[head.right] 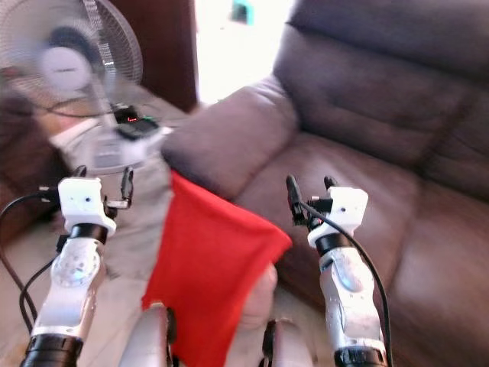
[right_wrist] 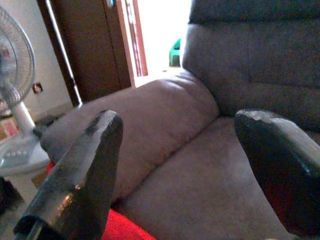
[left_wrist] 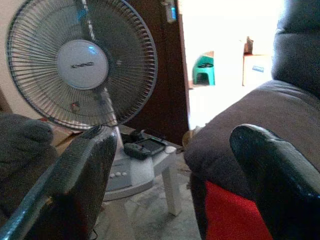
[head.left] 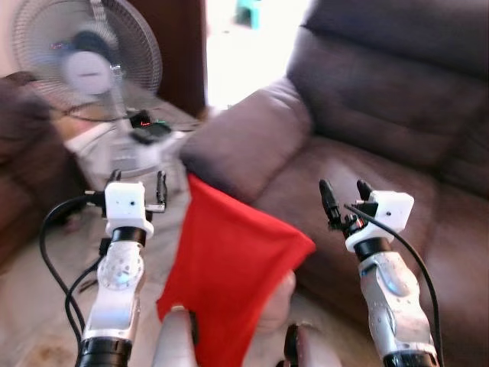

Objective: Move the pillow to the sofa from floor

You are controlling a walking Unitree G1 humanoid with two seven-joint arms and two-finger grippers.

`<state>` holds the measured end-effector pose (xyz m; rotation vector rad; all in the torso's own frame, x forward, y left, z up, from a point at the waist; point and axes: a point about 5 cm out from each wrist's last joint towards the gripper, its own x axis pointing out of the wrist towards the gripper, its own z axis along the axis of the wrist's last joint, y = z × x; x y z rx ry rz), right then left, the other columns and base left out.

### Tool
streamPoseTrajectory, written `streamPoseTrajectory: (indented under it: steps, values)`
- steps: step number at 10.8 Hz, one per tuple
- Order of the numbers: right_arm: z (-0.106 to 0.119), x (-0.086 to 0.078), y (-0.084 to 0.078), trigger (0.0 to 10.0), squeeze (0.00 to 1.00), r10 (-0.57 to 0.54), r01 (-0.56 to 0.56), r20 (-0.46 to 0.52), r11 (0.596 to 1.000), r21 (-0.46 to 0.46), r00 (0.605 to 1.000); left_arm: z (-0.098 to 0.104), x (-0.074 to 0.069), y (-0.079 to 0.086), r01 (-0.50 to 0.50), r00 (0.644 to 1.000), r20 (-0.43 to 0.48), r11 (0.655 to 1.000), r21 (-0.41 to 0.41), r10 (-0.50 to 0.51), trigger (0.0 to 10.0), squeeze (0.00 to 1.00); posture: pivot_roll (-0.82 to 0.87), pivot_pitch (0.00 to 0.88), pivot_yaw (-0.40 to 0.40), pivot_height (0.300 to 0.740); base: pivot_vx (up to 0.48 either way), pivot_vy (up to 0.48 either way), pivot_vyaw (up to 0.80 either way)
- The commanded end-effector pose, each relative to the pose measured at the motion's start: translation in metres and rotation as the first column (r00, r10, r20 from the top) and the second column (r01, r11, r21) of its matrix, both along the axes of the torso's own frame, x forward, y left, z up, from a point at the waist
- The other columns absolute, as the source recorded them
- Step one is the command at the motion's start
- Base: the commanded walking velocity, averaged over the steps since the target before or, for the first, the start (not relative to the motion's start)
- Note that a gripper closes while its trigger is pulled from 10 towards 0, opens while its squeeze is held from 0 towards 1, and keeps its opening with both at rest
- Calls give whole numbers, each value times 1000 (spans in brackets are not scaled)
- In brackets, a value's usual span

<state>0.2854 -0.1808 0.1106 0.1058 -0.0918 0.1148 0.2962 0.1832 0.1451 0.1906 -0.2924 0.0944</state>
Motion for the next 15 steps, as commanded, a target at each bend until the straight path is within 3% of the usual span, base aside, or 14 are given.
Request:
streamPoseTrajectory:
  steps: [1,6,9,15]
  values:
    - [-1,3,1,10000,0,9,-10,-20,1000,-13,1000,-1,-2,2,-11,1000,-2,1000,-1,11,10000,0,0,88,-44,621,0,0,0]
    - [-4,3,3,10000,0,27,-29,-42,999,-45,999,-2,1,0,-3,1000,-29,1000,6,3,10000,0,1,76,-42,621,0,0,0]
    - [-2,2,8,10000,0,61,-62,-26,998,-30,998,-3,1,-1,1,999,-40,1000,8,-1,10000,0,0,84,-42,621,0,0,794]
    - [-5,2,4,10000,0,33,-33,-43,999,-13,999,-6,1,-8,52,997,-60,999,-5,-52,10000,0,-2,92,-43,621,0,0,0]
